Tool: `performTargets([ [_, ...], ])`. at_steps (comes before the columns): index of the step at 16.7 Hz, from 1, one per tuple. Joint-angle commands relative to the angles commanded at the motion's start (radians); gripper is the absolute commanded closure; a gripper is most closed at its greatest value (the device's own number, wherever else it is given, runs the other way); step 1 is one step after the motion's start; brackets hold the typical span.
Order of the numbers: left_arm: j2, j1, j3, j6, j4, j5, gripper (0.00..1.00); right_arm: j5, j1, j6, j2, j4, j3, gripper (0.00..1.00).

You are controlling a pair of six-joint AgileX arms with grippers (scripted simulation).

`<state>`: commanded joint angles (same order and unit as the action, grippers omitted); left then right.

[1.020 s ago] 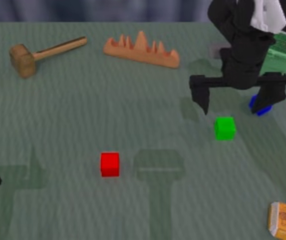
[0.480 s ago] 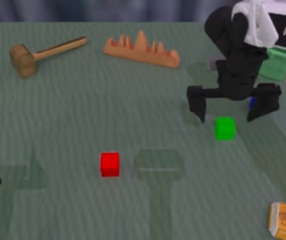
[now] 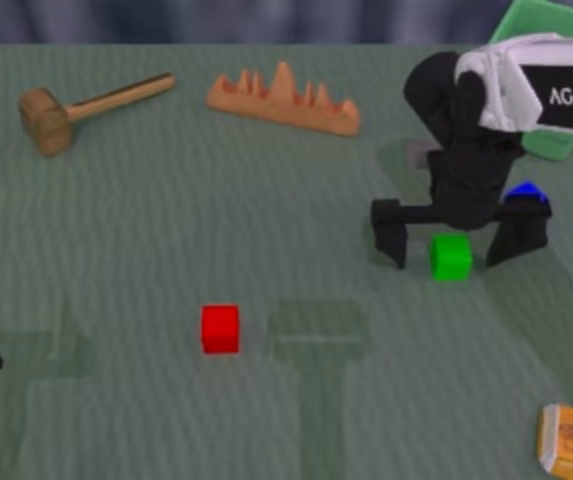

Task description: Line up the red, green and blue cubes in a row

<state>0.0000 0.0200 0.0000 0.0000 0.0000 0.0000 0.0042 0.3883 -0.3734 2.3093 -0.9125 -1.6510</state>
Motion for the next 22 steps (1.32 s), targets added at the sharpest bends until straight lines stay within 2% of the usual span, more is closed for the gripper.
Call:
performTargets([
  [13, 0.0, 0.0, 0.0, 0.0, 0.0, 0.0, 0.0, 0.0, 0.0, 0.0, 0.0, 0.0, 0.0, 0.98],
  [22, 0.0, 0.0, 0.0, 0.0, 0.0, 0.0, 0.0, 0.006, -0.003, 0.003, -0.019, -0.007, -0.004, 1.0],
])
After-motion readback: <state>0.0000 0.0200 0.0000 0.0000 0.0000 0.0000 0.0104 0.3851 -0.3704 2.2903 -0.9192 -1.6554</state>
